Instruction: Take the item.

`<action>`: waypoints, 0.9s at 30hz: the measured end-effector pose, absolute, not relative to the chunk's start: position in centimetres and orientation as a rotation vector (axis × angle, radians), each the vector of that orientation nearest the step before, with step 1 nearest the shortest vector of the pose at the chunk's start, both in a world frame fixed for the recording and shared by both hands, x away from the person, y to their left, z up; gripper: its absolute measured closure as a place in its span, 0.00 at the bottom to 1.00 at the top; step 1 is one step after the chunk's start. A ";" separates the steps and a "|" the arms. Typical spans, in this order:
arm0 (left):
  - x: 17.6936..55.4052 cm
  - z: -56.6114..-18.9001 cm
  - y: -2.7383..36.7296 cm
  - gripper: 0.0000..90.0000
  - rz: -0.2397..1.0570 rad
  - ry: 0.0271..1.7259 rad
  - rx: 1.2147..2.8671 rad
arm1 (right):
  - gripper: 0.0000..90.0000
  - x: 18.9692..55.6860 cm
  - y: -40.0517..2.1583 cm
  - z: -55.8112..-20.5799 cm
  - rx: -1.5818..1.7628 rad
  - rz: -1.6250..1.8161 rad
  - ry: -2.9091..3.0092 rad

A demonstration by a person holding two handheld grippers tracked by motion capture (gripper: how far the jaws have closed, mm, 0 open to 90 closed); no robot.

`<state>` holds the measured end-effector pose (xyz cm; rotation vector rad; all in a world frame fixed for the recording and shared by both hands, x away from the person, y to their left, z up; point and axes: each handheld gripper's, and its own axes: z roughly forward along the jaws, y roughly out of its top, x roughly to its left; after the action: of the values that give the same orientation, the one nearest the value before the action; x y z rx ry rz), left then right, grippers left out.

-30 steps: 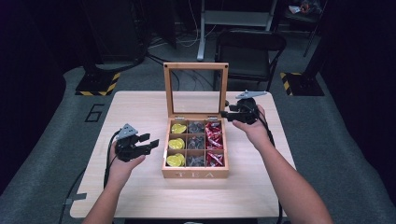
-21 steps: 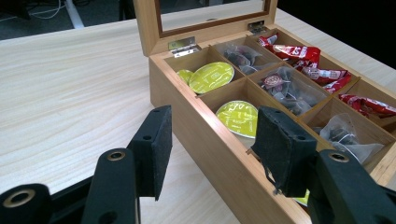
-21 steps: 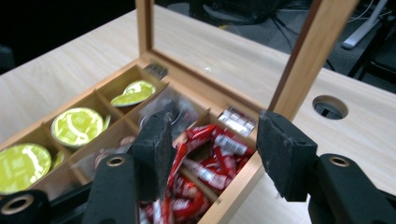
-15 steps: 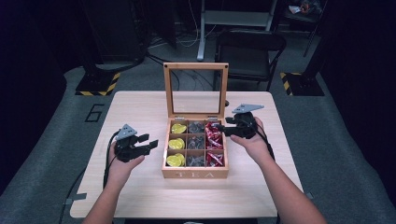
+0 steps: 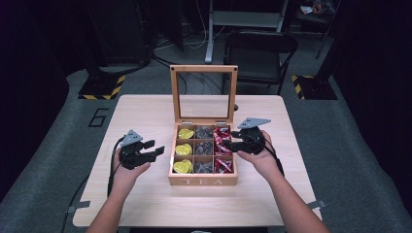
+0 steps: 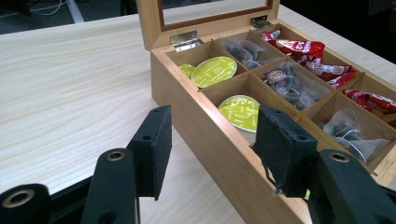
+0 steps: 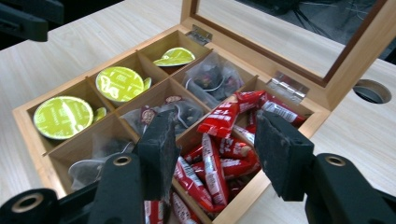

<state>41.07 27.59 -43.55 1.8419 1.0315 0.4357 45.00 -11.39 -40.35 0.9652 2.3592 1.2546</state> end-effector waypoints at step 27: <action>41.0 -43.8 27.5 0.51 0.430 1.037 1.847 | 0.64 42.1 -10.1 -43.7 0.901 1.226 2.476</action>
<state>41.01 27.48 -43.79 1.8472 1.0372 0.4297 42.06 -10.07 -43.69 0.9008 2.4762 1.2259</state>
